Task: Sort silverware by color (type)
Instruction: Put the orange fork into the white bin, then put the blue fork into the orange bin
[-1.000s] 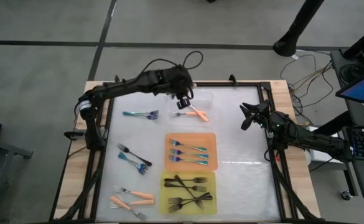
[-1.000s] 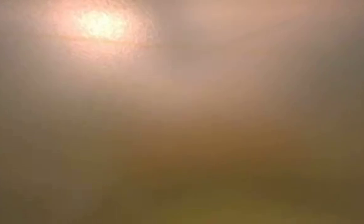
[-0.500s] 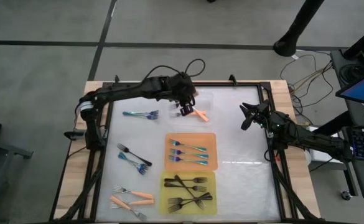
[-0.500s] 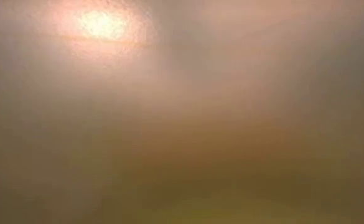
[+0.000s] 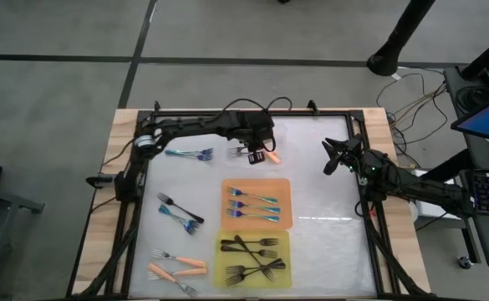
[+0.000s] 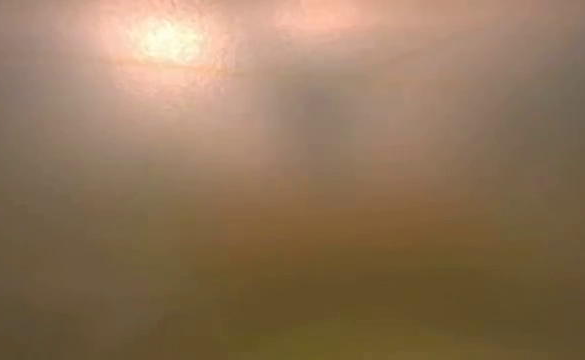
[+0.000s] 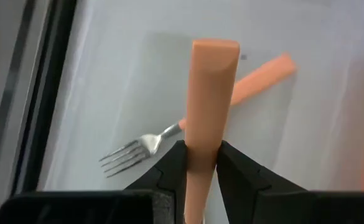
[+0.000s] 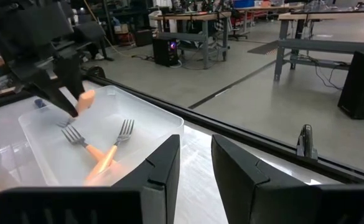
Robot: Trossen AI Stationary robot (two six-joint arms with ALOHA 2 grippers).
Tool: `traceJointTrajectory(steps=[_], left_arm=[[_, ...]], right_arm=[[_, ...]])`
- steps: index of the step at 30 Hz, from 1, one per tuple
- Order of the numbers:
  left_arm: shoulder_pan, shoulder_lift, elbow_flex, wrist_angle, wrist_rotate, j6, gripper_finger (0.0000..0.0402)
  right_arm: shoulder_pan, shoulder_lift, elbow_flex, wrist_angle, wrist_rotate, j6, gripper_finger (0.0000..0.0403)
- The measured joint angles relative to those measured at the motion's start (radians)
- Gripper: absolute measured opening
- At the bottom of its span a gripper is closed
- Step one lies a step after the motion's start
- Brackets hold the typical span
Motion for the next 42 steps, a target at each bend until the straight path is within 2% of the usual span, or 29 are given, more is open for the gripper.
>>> traceJointTrajectory(steps=[8, 13, 18, 25, 33, 37, 42], left_arm=[[0.01, 0.158, 0.361, -0.33, -0.013, 0.026, 0.0074], [0.021, 0.241, 0.485, -0.477, -0.008, 0.01, 0.0103], [0.018, 0.24, 0.456, -0.531, -0.001, 0.031, 0.0136], [0.032, 0.236, 0.457, -0.756, -0.003, -0.014, 0.0155], [0.056, 0.163, 0.407, -0.75, 0.006, -0.035, 0.0155], [0.084, 0.088, 0.302, -0.739, 0.006, -0.062, 0.0155], [0.125, -0.067, 0.021, -0.605, 0.005, -0.089, 0.0155]], right_arm=[[0.0, 0.004, 0.0, 0.0, 0.0, 0.0, 0.0084], [0.0, 0.003, 0.0, 0.0, 0.0, 0.0, 0.0084], [0.0, 0.003, 0.0, 0.0, 0.0, 0.0, 0.0084], [0.0, 0.003, 0.0, 0.0, 0.0, 0.0, 0.0084], [0.0, 0.005, 0.0, 0.0, 0.0, 0.0, 0.0084], [0.0, 0.004, 0.0, 0.0, 0.0, 0.0, 0.0084], [0.0, 0.003, 0.0, 0.0, 0.0, 0.0, 0.0084]])
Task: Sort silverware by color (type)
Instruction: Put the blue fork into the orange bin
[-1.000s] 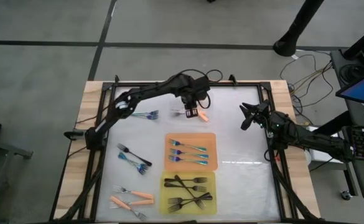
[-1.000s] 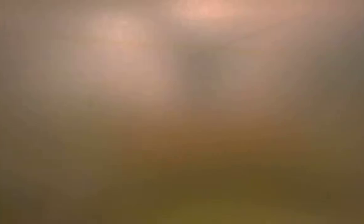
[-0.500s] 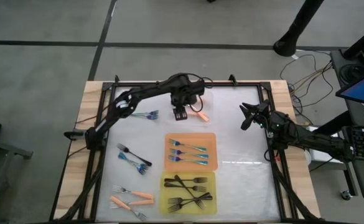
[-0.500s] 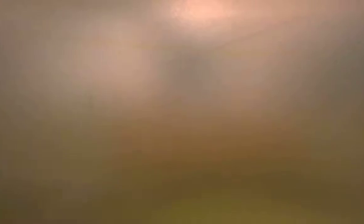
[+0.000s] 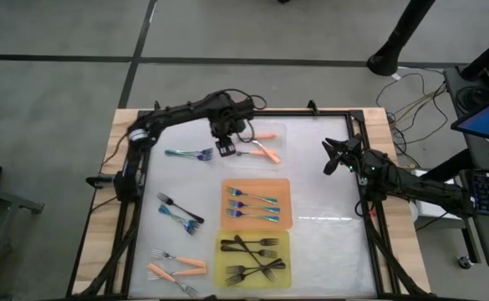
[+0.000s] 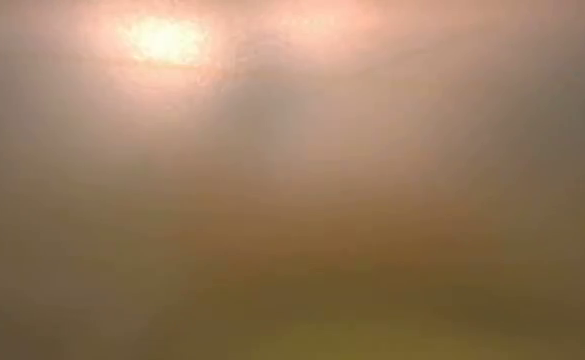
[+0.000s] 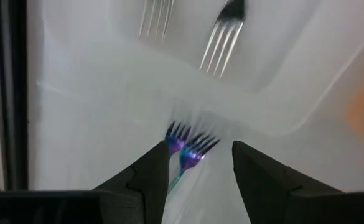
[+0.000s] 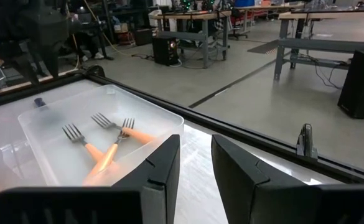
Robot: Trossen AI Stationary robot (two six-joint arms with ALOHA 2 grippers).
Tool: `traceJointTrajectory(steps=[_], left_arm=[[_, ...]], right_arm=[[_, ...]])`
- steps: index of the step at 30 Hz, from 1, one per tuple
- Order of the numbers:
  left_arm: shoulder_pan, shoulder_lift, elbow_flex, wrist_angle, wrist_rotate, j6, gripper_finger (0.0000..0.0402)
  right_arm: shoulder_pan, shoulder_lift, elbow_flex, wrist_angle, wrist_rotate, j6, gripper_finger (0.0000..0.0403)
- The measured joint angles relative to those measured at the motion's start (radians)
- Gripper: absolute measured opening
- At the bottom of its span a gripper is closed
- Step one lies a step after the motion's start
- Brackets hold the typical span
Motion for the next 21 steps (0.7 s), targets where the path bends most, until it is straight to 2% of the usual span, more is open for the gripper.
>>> traceJointTrajectory(steps=[7, 12, 16, 21], left_arm=[[0.051, -0.261, -0.463, 0.288, -0.006, 0.029, 0.0155], [0.087, -0.387, -0.717, 0.412, -0.032, 0.08, 0.0155], [0.111, -0.448, -0.845, 0.529, -0.034, 0.094, 0.0155], [0.132, -0.49, -0.942, 0.682, -0.034, 0.145, 0.0148]], right_arm=[[0.0, 0.0, 0.0, 0.0, 0.0, 0.0, 0.0084], [0.0, 0.0, 0.0, 0.0, 0.0, 0.0, 0.0084], [0.0, 0.0, 0.0, 0.0, 0.0, 0.0, 0.0084], [0.0, 0.0, 0.0, 0.0, 0.0, 0.0, 0.0084]])
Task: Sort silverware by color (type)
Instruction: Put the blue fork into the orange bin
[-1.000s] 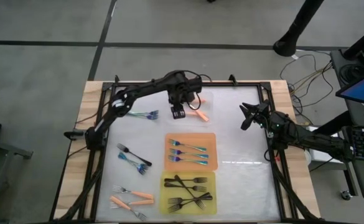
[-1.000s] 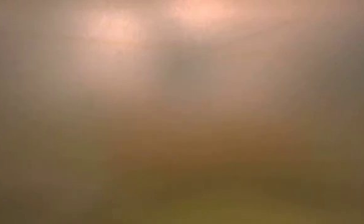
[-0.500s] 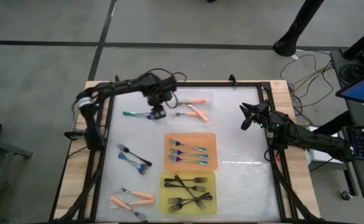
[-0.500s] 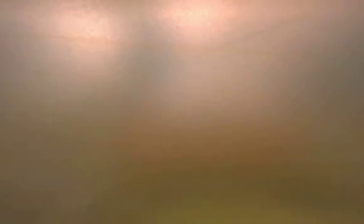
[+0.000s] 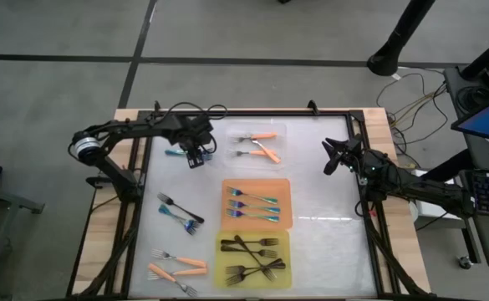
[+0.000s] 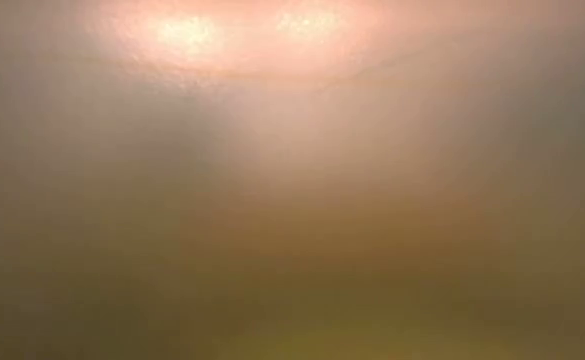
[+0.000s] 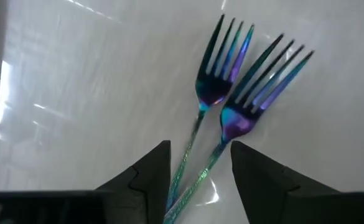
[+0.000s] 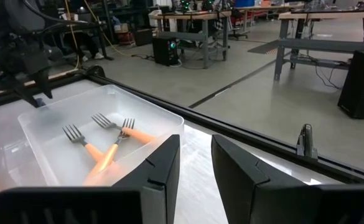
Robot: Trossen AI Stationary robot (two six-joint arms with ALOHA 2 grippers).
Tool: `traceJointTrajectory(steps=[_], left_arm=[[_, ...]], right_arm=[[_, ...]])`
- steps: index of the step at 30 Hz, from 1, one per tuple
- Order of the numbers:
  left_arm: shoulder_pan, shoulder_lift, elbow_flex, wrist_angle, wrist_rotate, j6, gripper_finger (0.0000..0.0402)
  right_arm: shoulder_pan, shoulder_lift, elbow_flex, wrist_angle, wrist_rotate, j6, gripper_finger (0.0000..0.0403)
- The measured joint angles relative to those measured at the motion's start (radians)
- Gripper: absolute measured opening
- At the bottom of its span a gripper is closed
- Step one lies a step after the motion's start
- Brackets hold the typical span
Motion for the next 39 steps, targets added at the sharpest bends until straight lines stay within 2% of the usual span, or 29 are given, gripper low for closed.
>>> traceJointTrajectory(steps=[5, 12, 20, 39], left_arm=[[0.02, 0.006, -0.043, 0.046, 0.0, 0.033, 0.0141], [0.04, 0.025, -0.035, 0.105, 0.0, 0.05, 0.0138], [0.048, 0.032, -0.033, 0.107, 0.034, 0.04, 0.0138], [0.062, 0.057, -0.037, 0.123, 0.035, 0.033, 0.0138]], right_arm=[[0.0, 0.0, 0.0, 0.0, 0.0, 0.0, 0.0084], [0.0, 0.0, 0.0, 0.0, 0.0, 0.0, 0.0084], [0.0, 0.0, 0.0, 0.0, 0.0, 0.0, 0.0084], [0.0, 0.0, 0.0, 0.0, 0.0, 0.0, 0.0084]])
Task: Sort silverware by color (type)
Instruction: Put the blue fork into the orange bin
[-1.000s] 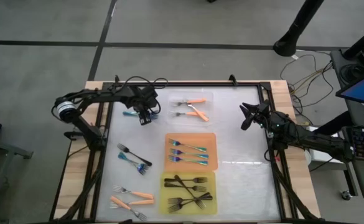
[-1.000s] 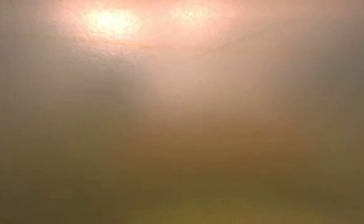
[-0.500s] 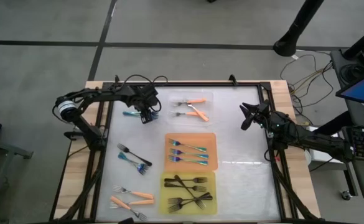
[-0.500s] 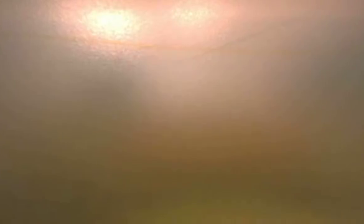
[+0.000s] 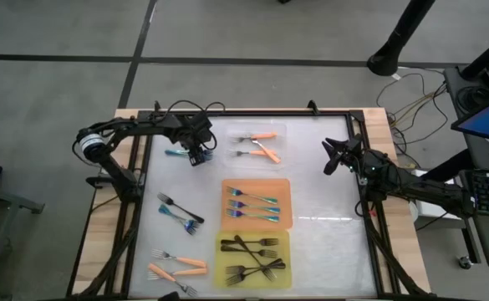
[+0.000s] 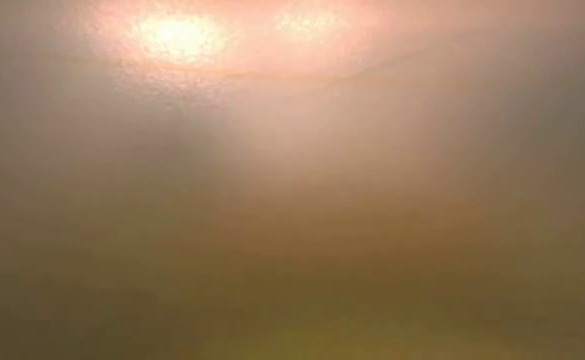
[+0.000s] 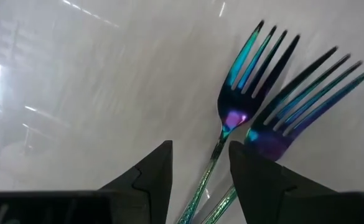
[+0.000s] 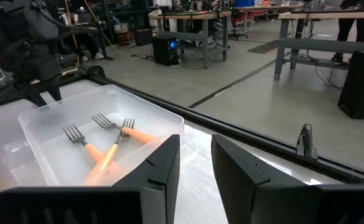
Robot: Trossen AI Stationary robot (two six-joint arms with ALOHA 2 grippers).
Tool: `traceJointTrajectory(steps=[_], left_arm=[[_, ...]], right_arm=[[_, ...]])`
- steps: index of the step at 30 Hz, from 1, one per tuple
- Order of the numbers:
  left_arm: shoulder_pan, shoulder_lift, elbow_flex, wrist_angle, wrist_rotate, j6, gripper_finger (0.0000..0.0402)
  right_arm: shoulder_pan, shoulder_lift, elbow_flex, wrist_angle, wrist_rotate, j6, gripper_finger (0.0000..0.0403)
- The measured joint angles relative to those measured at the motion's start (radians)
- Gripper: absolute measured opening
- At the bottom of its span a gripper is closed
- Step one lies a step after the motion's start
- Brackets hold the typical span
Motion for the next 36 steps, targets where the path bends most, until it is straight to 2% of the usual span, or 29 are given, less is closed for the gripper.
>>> traceJointTrajectory(steps=[10, 15, 21, 26, 32, 36], left_arm=[[0.005, 0.112, 0.009, 0.0, 0.001, 0.01, 0.0138], [0.008, 0.106, 0.006, 0.004, 0.002, 0.01, 0.0136], [0.008, 0.092, 0.016, -0.012, 0.003, -0.018, 0.0116], [0.009, 0.094, 0.022, -0.018, 0.04, -0.03, 0.0113], [0.006, 0.094, 0.024, -0.019, 0.002, -0.043, 0.0113], [0.006, 0.094, 0.024, -0.019, -0.002, -0.103, 0.0112]], right_arm=[[0.0, 0.0, 0.0, 0.0, 0.0, 0.0, 0.0084], [0.0, 0.0, 0.0, 0.0, 0.0, 0.0, 0.0084], [0.0, 0.0, 0.0, 0.0, 0.0, 0.0, 0.0084], [0.0, 0.0, 0.0, 0.0, 0.0, 0.0, 0.0084], [0.0, 0.0, 0.0, 0.0, 0.0, 0.0, 0.0084], [0.0, 0.0, 0.0, 0.0, 0.0, 0.0, 0.0084]])
